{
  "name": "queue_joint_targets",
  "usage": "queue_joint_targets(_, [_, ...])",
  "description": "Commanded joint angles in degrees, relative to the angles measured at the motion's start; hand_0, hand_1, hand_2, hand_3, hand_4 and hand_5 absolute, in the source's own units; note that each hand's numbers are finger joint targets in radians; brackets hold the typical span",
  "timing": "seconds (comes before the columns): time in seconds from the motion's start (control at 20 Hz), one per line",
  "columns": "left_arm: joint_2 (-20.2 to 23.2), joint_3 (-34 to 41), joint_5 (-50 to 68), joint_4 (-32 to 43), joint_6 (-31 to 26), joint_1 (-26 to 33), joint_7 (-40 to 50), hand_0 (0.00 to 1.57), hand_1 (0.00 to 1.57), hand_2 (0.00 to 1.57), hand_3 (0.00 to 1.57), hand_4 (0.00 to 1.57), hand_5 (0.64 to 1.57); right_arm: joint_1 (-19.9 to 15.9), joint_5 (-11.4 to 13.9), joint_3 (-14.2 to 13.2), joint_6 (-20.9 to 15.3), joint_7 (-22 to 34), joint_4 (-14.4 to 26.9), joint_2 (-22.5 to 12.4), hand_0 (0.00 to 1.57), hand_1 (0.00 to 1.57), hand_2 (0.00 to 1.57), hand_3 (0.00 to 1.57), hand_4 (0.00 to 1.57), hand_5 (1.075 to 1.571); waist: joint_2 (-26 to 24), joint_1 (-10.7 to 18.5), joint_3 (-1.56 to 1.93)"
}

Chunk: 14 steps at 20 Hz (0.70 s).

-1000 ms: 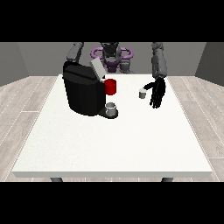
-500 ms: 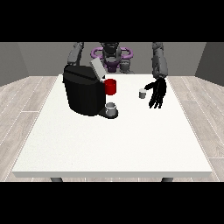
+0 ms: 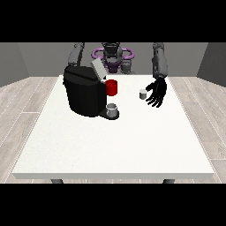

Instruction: Insert the coffee pod into the coffee machine and close the lid

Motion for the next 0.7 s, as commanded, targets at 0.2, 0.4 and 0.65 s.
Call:
queue_joint_targets(0.2, [-6.0, -4.3, -2.9, 0.9, -1.5, 2.4, -0.4, 1.29, 1.29, 1.28, 1.11, 0.07, 1.571, 2.8, -0.8, -0.6, 1.3, -1.0, 3.7, -0.4, 0.0, 0.0, 0.0, 0.0, 0.34, 1.571, -4.3, 0.4, -0.77])
queue_joint_targets(0.4, [-9.1, -4.9, -4.7, 1.8, 0.7, 0.6, 1.3, 1.21, 1.21, 1.3, 1.2, 0.14, 1.571, -0.4, -0.1, -1.1, -0.3, -0.2, 4.9, -0.5, 0.0, 0.0, 0.0, 0.0, 0.36, 1.571, -3.6, 1.0, -0.77])
queue_joint_targets(0.65, [-7.9, -3.6, -5.1, 2.8, 1.3, 1.0, -2.5, 1.38, 1.38, 1.42, 1.35, 0.66, 1.571, 2.9, -2.5, -2.6, 2.5, -1.4, 5.4, -2.0, 0.0, 0.0, 0.0, 0.0, 0.41, 1.571, -6.1, 0.9, -0.77])
